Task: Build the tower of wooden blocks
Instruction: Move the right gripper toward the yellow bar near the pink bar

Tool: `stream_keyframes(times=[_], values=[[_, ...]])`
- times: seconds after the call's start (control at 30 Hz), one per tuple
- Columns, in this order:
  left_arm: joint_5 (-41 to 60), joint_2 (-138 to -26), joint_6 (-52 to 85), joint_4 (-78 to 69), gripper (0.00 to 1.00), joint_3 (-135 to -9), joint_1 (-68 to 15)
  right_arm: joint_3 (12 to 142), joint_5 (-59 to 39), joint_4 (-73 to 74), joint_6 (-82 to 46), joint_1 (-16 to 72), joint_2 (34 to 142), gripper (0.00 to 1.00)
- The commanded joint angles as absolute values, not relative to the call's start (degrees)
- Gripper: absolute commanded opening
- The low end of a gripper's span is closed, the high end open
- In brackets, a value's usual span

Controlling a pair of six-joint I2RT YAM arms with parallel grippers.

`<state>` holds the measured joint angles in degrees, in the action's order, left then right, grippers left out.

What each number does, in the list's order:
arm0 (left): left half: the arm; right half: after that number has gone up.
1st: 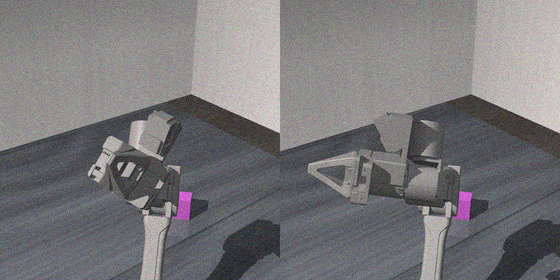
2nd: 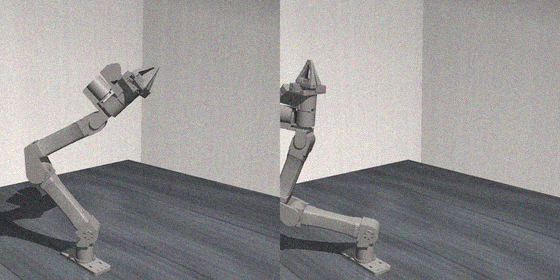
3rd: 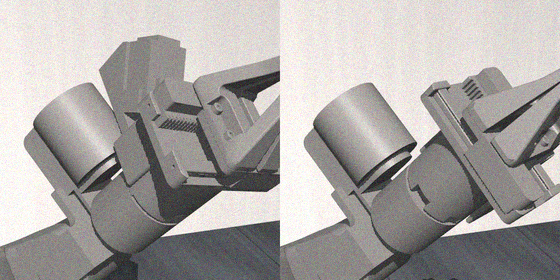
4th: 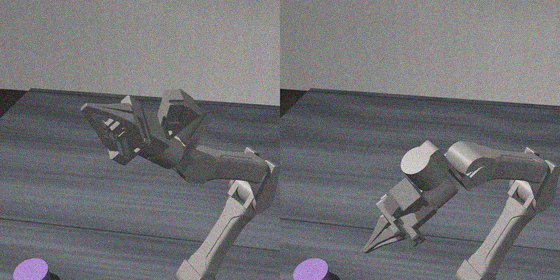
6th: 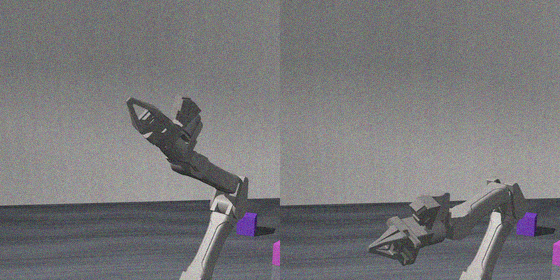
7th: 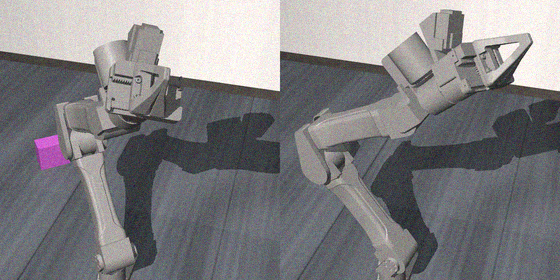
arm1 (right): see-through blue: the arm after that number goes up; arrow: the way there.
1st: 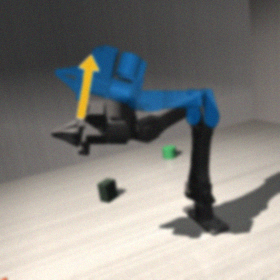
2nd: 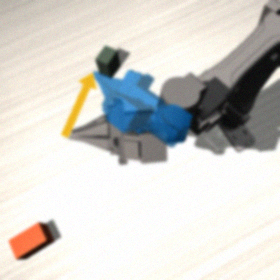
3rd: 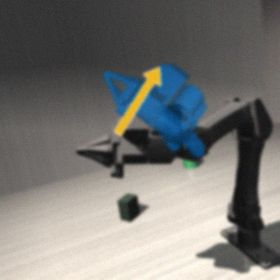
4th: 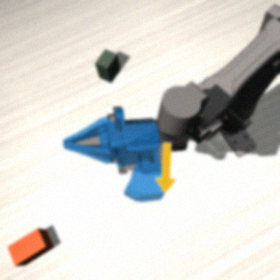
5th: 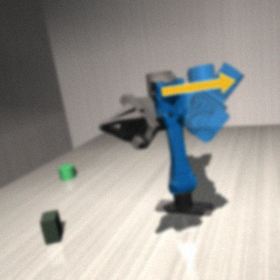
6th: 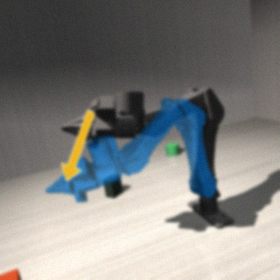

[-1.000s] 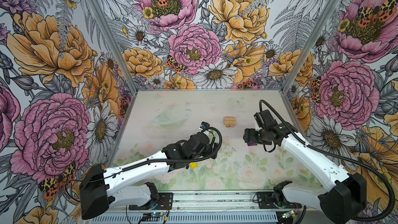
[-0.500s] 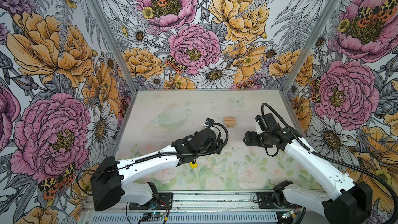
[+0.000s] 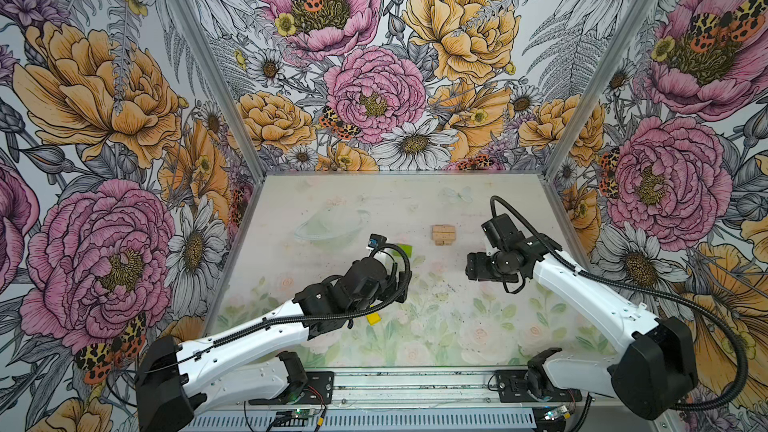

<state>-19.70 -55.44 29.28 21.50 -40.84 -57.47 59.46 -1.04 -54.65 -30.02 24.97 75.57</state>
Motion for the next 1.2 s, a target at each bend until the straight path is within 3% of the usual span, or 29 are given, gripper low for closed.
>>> stream_keyframes(times=[0.0,0.23,0.53,0.8,1.17], values=[[-23.2,-47.86,34.36,23.34,0.99,-35.85,-56.82,66.51,1.71,-53.35,-30.67,27.25,80.4,0.85],[-22.77,-36.5,38.56,23.55,0.99,-27.85,-56.8,82.19,-2.49,-52.82,-23.36,31.87,98.43,0.81],[-22.11,-33.87,38.55,24.12,0.99,-25.41,-56.87,95.92,-6.41,-49.36,-11.88,33.92,116.68,0.71],[-24.23,-33.23,36.4,24.1,0.97,-25.75,-56.69,101.14,-5.86,-48.79,-5.14,35.96,121.01,0.7],[-24.14,-31.71,35.65,25.37,0.98,-25.59,-56.01,103.46,-6.76,-48.78,-5.13,37.5,123.34,0.72]])
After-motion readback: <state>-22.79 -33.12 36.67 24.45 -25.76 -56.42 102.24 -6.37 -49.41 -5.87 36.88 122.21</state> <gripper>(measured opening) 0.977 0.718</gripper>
